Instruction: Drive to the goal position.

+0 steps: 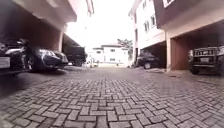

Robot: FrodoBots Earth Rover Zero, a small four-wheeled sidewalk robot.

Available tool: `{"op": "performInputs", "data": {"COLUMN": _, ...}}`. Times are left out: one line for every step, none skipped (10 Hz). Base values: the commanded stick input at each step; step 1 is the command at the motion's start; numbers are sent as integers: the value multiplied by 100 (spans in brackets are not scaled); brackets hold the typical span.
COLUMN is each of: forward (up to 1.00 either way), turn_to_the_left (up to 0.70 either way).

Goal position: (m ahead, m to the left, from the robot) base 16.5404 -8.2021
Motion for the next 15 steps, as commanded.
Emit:
{"op": "performInputs", "data": {"forward": 69, "turn_to_the_left": 3}}
{"op": "performInputs", "data": {"forward": 69, "turn_to_the_left": 3}}
{"op": "performInputs", "data": {"forward": 69, "turn_to_the_left": 3}}
{"op": "performInputs", "data": {"forward": 69, "turn_to_the_left": 3}}
{"op": "performInputs", "data": {"forward": 69, "turn_to_the_left": 3}}
{"op": "performInputs", "data": {"forward": 69, "turn_to_the_left": 3}}
{"op": "performInputs", "data": {"forward": 69, "turn_to_the_left": 3}}
{"op": "performInputs", "data": {"forward": 69, "turn_to_the_left": 3}}
{"op": "performInputs", "data": {"forward": 69, "turn_to_the_left": 3}}
{"op": "performInputs", "data": {"forward": 69, "turn_to_the_left": 3}}
{"op": "performInputs", "data": {"forward": 69, "turn_to_the_left": 3}}
{"op": "performInputs", "data": {"forward": 69, "turn_to_the_left": 3}}
{"op": "performInputs", "data": {"forward": 69, "turn_to_the_left": 3}}
{"op": "performInputs", "data": {"forward": 69, "turn_to_the_left": 3}}
{"op": "performInputs", "data": {"forward": 69, "turn_to_the_left": 3}}
